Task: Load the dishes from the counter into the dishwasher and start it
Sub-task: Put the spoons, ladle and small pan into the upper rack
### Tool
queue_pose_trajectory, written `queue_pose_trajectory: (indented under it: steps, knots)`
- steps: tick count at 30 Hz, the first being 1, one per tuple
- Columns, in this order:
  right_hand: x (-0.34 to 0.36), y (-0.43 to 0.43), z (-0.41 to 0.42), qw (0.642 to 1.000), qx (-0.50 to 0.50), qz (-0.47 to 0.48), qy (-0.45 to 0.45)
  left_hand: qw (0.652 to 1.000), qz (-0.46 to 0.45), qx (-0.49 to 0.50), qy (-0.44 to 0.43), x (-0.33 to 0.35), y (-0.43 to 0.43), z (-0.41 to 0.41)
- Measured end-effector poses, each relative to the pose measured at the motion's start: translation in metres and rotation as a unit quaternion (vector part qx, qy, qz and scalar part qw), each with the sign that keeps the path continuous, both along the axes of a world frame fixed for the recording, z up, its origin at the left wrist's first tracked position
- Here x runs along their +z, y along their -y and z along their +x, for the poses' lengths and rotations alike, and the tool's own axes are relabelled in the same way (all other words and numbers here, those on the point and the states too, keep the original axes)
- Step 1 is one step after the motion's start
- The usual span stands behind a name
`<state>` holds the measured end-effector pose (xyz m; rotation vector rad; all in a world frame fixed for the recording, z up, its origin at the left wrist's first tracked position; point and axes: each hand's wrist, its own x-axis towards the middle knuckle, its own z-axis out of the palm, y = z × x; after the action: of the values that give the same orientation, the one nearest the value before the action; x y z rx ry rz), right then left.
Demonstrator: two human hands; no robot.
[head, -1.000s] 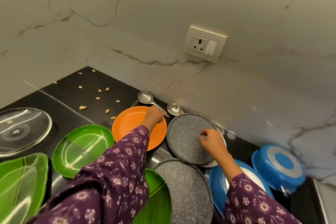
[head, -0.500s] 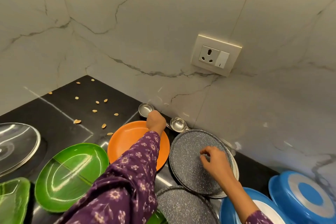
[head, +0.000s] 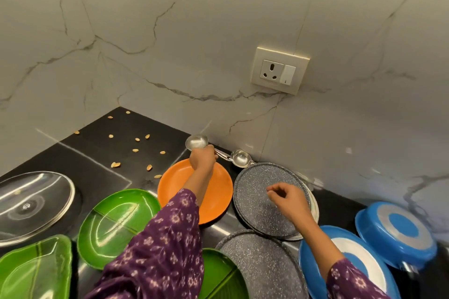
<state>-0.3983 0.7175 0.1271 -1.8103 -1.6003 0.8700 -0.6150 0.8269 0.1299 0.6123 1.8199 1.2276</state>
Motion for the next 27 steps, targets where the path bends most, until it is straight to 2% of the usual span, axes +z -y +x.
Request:
queue_pose_trajectory:
  steps: [3,6,10,15,18,22,27]
  knots:
    - [0.014,0.021,-0.011,0.985,-0.049,-0.036,-0.163,0.997,0.056,-0.043,0.011,0.025,0.038,0.007]
    - [0.034,0.053,-0.015,0.942,-0.087,-0.105,-0.307,0.986,0.11,-0.126,0.0,0.041,0.088,0.02]
    - [0.058,0.109,-0.014,0.874,-0.115,-0.175,-0.439,0.96,0.155,-0.233,-0.013,0.051,0.156,0.041]
    - [0.067,0.203,-0.002,0.787,-0.101,-0.176,-0.582,0.909,0.198,-0.367,0.018,0.056,0.245,0.077]
    - [0.071,0.263,0.01,0.752,-0.112,-0.14,-0.634,0.867,0.208,-0.452,0.008,0.051,0.294,0.102]
    - [0.07,0.346,0.032,0.747,-0.177,-0.094,-0.634,0.82,0.193,-0.538,0.024,0.045,0.36,0.14]
    - [0.06,0.446,0.071,0.734,-0.265,-0.038,-0.625,0.744,0.208,-0.634,-0.032,0.042,0.441,0.189]
